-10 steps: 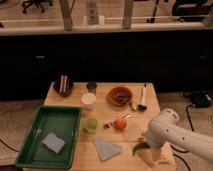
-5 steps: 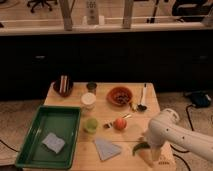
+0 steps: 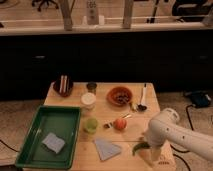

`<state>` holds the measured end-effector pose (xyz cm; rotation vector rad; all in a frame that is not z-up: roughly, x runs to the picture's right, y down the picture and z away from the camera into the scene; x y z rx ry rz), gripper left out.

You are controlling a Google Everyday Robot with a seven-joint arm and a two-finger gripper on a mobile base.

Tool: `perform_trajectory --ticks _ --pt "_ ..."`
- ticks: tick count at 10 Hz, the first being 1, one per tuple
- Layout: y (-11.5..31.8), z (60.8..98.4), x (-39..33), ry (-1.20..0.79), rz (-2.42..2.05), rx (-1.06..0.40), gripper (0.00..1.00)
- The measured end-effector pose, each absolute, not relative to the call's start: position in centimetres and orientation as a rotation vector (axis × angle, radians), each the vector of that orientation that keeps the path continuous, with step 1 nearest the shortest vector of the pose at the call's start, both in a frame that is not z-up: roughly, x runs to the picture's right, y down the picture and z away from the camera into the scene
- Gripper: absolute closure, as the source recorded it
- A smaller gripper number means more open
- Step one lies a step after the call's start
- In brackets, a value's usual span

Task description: Place pepper in plastic cup

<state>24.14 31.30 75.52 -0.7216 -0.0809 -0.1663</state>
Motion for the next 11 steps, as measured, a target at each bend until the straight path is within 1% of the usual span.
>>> perform_trajectory --ticks 3,5,8,9,10,11 --pt "31.26 75.62 24.15 -0.078 -0.148 -0.724 0.2" --pt "31.23 75.65 24.18 -0.075 -0.137 -0.724 0.26" --pt "31.18 75.68 24.17 -0.072 -0.124 -0.725 0.27" --pt "31.18 75.68 24.23 -0.07 -0.122 -0.725 0.31" --pt "31.21 75.67 24.29 -0.07 -0.121 -0.725 0.39" --pt "31.34 75.63 24.39 -0.068 -0.121 -0.727 0.51"
